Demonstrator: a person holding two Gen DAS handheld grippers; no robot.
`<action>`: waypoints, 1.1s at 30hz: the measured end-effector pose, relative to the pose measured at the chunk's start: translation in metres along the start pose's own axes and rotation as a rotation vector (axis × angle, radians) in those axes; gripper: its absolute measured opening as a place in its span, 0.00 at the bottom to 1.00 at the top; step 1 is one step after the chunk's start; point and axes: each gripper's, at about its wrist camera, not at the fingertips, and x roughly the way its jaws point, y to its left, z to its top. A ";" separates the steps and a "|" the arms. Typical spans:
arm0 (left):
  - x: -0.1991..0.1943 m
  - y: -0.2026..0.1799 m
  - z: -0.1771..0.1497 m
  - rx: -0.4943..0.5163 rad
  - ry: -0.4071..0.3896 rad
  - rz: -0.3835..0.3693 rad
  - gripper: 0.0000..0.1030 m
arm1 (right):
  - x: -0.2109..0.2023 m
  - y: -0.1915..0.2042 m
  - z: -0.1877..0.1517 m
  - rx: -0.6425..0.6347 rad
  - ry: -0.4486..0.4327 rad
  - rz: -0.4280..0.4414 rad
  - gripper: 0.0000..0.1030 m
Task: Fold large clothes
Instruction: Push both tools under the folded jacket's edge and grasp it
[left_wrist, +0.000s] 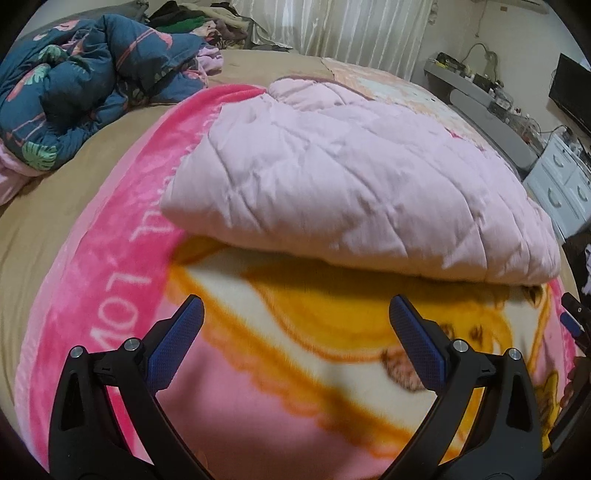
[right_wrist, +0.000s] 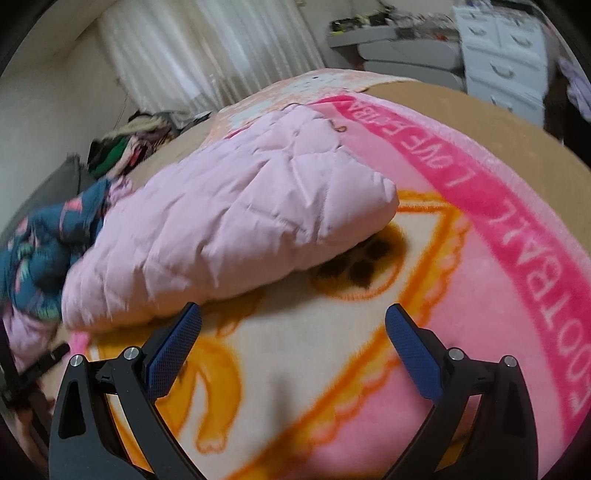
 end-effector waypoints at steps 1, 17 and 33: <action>0.001 0.000 0.003 -0.005 -0.001 -0.002 0.91 | 0.003 -0.003 0.004 0.028 0.001 0.003 0.96; 0.028 0.022 0.035 -0.197 0.022 -0.101 0.91 | 0.073 -0.022 0.042 0.290 0.123 0.087 0.96; 0.071 0.053 0.057 -0.551 0.029 -0.200 0.91 | 0.091 -0.011 0.053 0.210 0.121 0.133 0.96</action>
